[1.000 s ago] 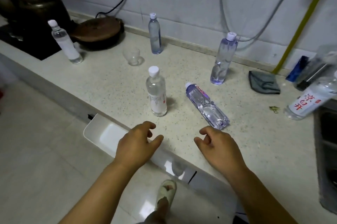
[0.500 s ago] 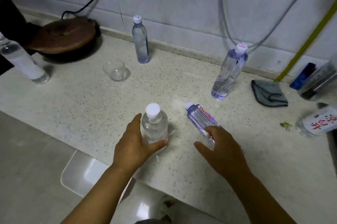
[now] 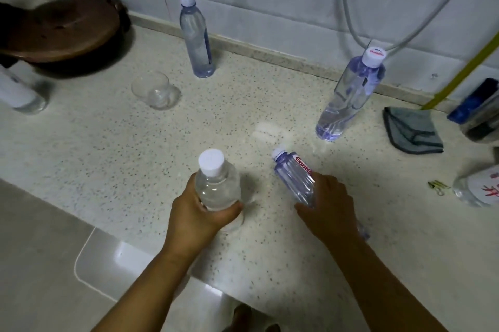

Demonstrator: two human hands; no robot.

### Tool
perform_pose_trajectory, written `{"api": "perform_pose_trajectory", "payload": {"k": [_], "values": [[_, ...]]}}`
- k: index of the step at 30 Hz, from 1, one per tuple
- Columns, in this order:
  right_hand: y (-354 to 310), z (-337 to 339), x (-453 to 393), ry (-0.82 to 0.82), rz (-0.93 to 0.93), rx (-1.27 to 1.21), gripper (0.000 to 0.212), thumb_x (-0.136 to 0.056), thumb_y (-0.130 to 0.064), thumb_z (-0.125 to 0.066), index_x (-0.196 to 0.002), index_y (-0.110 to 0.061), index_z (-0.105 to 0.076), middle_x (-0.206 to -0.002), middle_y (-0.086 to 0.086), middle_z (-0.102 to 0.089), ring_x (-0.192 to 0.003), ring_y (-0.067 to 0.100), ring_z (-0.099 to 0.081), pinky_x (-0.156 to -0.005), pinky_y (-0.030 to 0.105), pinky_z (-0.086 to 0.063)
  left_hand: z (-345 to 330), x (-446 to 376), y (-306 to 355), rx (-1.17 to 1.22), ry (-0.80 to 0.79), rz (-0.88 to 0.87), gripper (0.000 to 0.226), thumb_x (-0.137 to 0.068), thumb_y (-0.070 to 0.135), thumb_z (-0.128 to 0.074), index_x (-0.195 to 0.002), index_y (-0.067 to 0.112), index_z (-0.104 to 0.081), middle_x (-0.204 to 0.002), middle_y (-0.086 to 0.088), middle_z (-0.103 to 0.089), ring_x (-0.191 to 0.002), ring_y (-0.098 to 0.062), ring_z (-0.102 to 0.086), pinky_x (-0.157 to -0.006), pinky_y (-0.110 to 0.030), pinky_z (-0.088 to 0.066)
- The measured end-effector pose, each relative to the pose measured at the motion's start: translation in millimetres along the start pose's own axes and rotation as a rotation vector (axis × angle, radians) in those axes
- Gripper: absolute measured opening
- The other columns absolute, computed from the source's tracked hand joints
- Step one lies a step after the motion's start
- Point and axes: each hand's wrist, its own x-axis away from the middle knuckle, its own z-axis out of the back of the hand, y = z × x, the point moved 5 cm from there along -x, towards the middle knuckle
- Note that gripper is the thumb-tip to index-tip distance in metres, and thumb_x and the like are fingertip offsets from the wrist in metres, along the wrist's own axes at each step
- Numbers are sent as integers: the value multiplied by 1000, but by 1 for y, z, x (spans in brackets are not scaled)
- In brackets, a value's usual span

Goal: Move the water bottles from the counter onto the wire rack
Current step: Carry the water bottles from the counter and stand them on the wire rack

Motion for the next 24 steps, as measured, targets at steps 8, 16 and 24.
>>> {"api": "perform_pose_trajectory", "payload": {"k": [8, 16, 24], "values": [[12, -16, -25, -32, -32, 146, 80, -79, -44, -61, -141, -17, -19, -126, 11, -52, -108, 25, -55, -90, 35, -47, -2, -5, 14, -31, -52, -4, 59, -58, 32, -86, -109, 33, -56, -96, 19, -67, -86, 13, -60, -62, -4, -45], [26, -2, 6, 35, -170, -173, 76, -72, -38, -71, -135, -14, -35, -124, 9, -57, -106, 25, -58, -86, 32, -46, -8, -13, 39, -76, -164, -128, 53, -58, 39, -83, -101, 41, -52, -95, 24, -63, -84, 6, -62, -66, -7, -42], [68, 58, 100, 353, -344, -531, 69, -60, -25, -83, -115, -22, -40, -94, -11, -51, -86, 13, -55, -71, 21, -41, -68, -2, 78, -229, -451, -292, 45, -55, 56, -77, -87, 52, -45, -82, 29, -57, -71, 9, -57, -58, -11, -39]]}}
